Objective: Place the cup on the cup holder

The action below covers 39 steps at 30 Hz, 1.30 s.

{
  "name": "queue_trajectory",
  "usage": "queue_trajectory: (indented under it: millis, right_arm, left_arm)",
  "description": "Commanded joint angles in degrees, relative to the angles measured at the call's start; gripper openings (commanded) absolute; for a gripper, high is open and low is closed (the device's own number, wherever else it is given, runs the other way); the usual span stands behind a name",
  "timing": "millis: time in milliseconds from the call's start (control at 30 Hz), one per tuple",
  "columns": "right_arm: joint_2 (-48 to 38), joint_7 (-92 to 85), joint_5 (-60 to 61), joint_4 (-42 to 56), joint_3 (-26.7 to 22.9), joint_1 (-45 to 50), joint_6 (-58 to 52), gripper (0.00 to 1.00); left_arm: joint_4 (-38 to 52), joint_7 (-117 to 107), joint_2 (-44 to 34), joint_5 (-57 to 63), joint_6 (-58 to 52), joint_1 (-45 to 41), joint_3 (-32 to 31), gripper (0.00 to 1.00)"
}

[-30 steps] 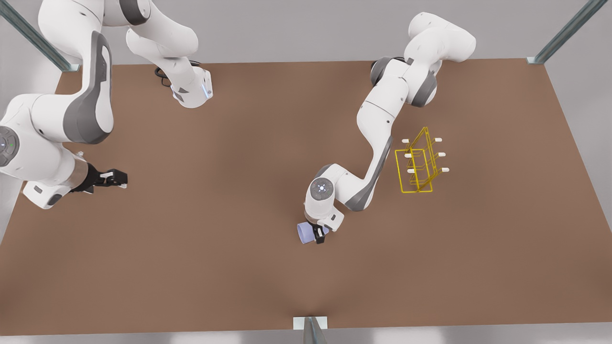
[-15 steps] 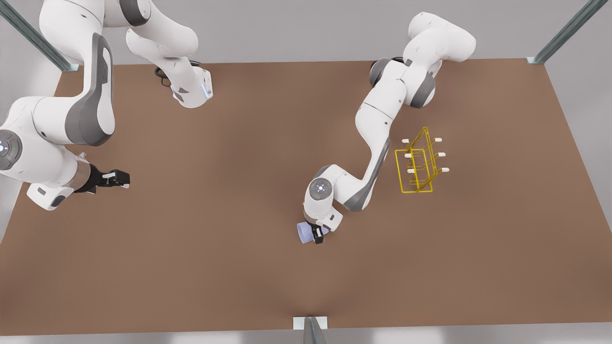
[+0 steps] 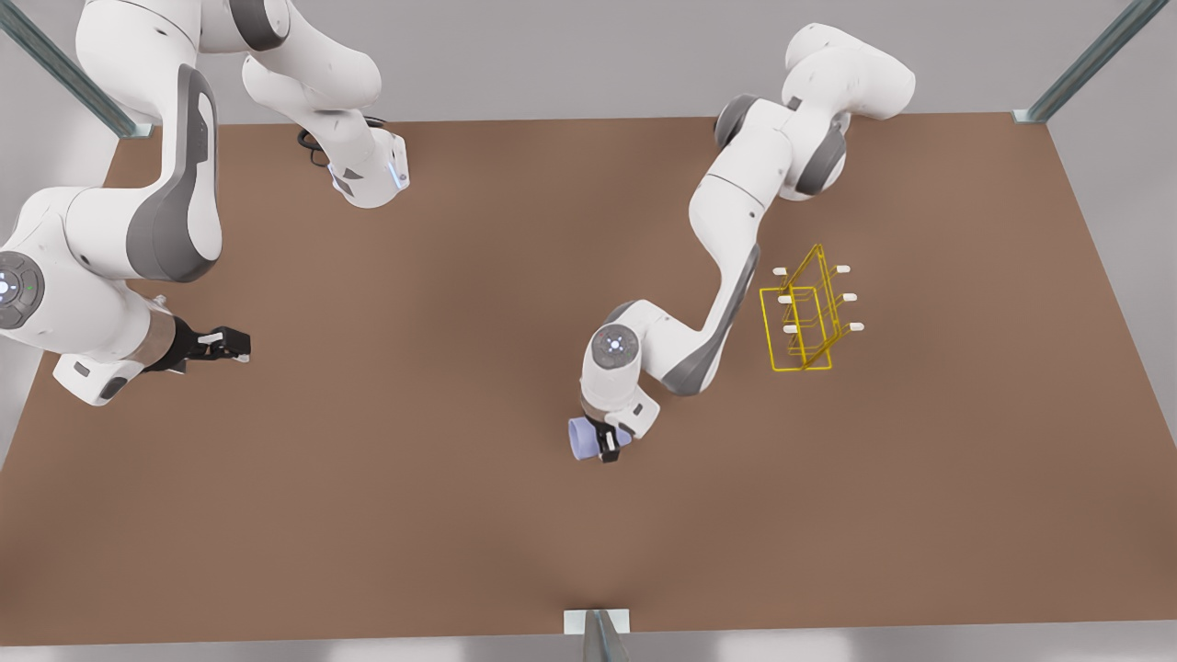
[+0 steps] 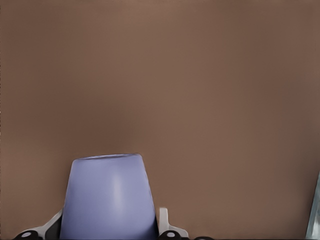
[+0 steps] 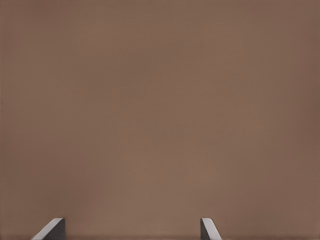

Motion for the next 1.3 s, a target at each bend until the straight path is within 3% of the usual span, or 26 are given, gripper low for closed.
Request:
queue_trajectory:
  millis: [0,533,800,1267]
  right_arm:
    - [-0.07,-0.12,0.03,0.02,0.0,0.0,-0.09,1.0]
    - [0.02,-0.12,0.12,0.02,0.08,0.09,-0.09,1.0]
    - [0.02,-0.12,0.12,-0.16,0.44,0.09,-0.09,1.0]
    - [0.37,-0.12,0.12,-0.16,0.44,0.09,-0.17,1.0]
  left_arm:
    - [0.0,3.64,-0.63,4.65,-8.02,-0.08,-0.03,0.81]
    - [-1.49,14.98,-2.47,38.84,-60.77,-6.14,-0.12,0.83]
    - [-11.42,14.98,-2.83,51.58,-64.28,-4.65,1.99,0.81]
    - [-35.59,4.79,-15.66,53.52,-61.3,-5.7,1.99,0.82]
